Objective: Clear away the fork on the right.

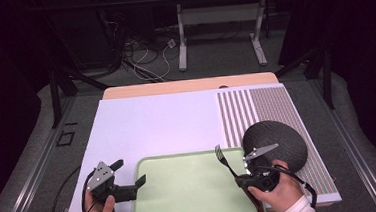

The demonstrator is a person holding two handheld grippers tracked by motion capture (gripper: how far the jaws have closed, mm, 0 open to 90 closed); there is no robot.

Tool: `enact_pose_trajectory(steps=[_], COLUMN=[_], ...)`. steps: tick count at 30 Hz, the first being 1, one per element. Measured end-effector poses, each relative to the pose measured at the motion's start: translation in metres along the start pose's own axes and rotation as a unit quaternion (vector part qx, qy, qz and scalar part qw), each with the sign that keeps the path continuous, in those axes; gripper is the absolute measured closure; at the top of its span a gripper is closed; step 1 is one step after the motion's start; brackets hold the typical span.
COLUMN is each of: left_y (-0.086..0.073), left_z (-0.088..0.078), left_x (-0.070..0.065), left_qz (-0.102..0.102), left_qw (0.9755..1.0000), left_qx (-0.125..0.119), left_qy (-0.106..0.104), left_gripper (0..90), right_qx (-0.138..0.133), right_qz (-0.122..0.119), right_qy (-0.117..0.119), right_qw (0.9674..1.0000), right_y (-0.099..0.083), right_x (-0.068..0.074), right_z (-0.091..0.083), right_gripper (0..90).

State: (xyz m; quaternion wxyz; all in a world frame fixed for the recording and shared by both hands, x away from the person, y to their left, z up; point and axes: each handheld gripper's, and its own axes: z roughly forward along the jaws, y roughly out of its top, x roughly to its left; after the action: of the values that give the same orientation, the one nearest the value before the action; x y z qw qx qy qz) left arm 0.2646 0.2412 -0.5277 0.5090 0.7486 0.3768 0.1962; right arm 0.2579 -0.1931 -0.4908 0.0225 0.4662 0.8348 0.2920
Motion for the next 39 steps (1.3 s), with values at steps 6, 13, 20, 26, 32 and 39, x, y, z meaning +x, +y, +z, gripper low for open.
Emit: enact_pose_trajectory(steps=[6,13,20,26,32,39], left_y=[0.0,0.0,0.0,0.0,0.0,0.0], left_z=[0.0,0.0,0.0,-0.001,-0.001,-0.001], left_x=[0.0,0.001,0.001,0.001,0.001,0.0], left_qz=[0.0,-0.001,-0.001,0.0,-0.001,0.002], left_qw=[1.0,1.0,1.0,1.0,1.0,1.0], left_qx=[0.0,0.0,0.0,0.0,0.0,0.001], left_qy=[0.0,-0.001,-0.001,-0.001,-0.001,0.001], left_gripper=[0.6,0.6,0.6,0.6,0.6,0.6], right_qx=[0.033,0.046,0.057,0.057,0.012,-0.002], right_qz=[-0.011,0.0,0.004,0.004,0.011,-0.019], right_qy=[0.002,0.0,-0.004,0.002,0.002,0.006], right_qw=[0.9994,0.9989,0.9984,0.9983,0.9999,0.9998], right_y=[0.004,0.001,-0.002,-0.004,-0.004,-0.007], right_x=[0.004,0.001,-0.005,-0.005,-0.004,0.001], right_z=[0.017,0.032,0.043,0.046,0.039,0.032], right_gripper=[76.8,76.7,76.7,76.5,72.6,89.6])
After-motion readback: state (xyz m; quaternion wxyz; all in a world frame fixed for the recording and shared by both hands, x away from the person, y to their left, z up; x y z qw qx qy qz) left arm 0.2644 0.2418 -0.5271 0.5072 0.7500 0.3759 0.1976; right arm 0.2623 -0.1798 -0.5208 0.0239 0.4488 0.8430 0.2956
